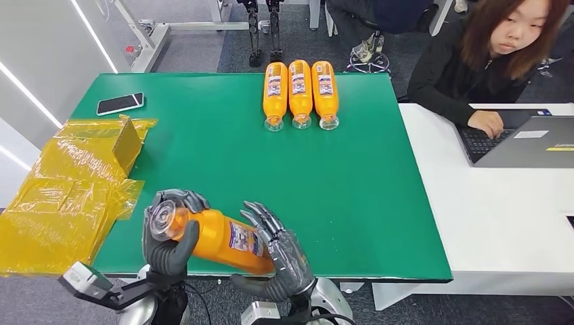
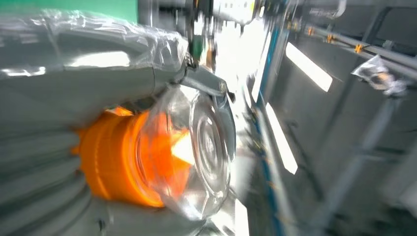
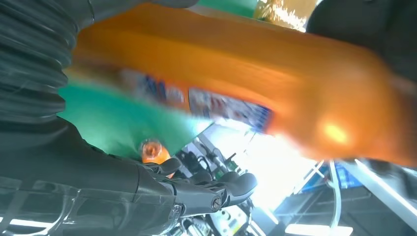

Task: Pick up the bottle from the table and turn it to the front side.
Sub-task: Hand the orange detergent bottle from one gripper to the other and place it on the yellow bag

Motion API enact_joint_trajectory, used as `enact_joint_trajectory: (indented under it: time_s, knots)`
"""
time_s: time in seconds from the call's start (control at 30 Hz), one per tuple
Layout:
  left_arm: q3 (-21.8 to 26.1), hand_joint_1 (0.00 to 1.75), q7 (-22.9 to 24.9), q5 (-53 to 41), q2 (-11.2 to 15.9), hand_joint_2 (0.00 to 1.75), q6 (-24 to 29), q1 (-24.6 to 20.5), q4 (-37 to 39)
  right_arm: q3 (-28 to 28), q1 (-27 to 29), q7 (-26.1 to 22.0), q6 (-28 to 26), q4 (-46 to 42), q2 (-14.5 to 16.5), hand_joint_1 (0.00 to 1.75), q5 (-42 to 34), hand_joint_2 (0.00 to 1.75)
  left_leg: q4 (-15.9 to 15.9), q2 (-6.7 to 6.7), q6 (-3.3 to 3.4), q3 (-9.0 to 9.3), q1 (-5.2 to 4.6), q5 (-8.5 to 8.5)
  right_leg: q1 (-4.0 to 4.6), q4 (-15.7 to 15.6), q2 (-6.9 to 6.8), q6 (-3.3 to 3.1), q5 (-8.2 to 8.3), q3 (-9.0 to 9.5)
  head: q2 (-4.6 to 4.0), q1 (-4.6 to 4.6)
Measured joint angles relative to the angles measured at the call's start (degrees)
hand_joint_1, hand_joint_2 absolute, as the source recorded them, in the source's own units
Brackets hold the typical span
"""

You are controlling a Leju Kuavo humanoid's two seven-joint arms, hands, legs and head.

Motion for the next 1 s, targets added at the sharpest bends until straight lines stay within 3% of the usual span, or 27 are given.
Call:
enact_joint_trajectory:
  time_s: [0.2, 0.4, 0.5, 0.67, 0.83, 1.0]
  knots:
    - [3.35, 1.75, -1.26, -17.46, 1.77, 1.75, 16.50, -6.12, 5.60, 0.08, 0.49, -0.74, -1.35, -0.89, -0.38, 0.00, -1.62, 1.75, 0.00, 0.01, -0.10, 0.02, 0.02, 0.08, 0.00, 0.04, 0.00, -0.06, 0.04, 0.00, 0.00, 0.00]
    - [5.80, 1.75, -0.27, -32.78, 5.32, 1.75, 31.43, -12.46, 11.59, 0.95, 0.73, -1.88, -0.93, -1.34, -1.10, 0.00, -4.06, 1.75, 0.00, 0.01, -0.12, 0.01, 0.03, 0.10, 0.01, 0.09, 0.01, -0.07, 0.05, -0.02, 0.00, -0.01]
    - [6.15, 1.75, 0.03, -37.12, 6.87, 1.75, 35.43, -14.97, 14.38, 1.48, 0.52, -2.07, -0.55, -1.35, -1.24, 0.00, -4.79, 1.75, 0.00, 0.01, -0.12, 0.01, 0.03, 0.10, 0.01, 0.09, 0.01, -0.07, 0.05, -0.02, 0.00, -0.01]
    - [6.24, 1.75, 1.01, -39.55, 8.19, 1.75, 37.35, -16.96, 16.84, 1.91, 0.31, -2.09, -0.32, -1.34, -1.36, 0.00, -5.03, 1.75, 0.00, 0.01, -0.12, 0.00, 0.02, 0.10, 0.01, 0.08, 0.02, -0.07, 0.05, -0.03, 0.00, 0.01]
    - [4.68, 1.75, 11.52, -62.37, 9.87, 1.75, 50.41, -22.79, 25.12, 3.24, -1.73, -2.07, 0.07, -0.44, -1.28, 0.00, -7.68, 1.75, 0.01, -0.01, -0.10, -0.01, 0.01, 0.16, 0.00, 0.08, 0.00, -0.07, 0.08, -0.04, -0.01, 0.01]
    - [0.75, 1.75, 20.53, -77.58, 12.38, 1.75, 51.51, -30.17, 39.89, 4.55, -3.44, -3.11, -0.55, 1.37, -1.08, 0.00, -10.26, 1.75, 0.00, 0.07, -0.19, 0.01, 0.02, 0.26, 0.00, 0.11, 0.11, -0.19, 0.19, -0.06, 0.00, 0.00]
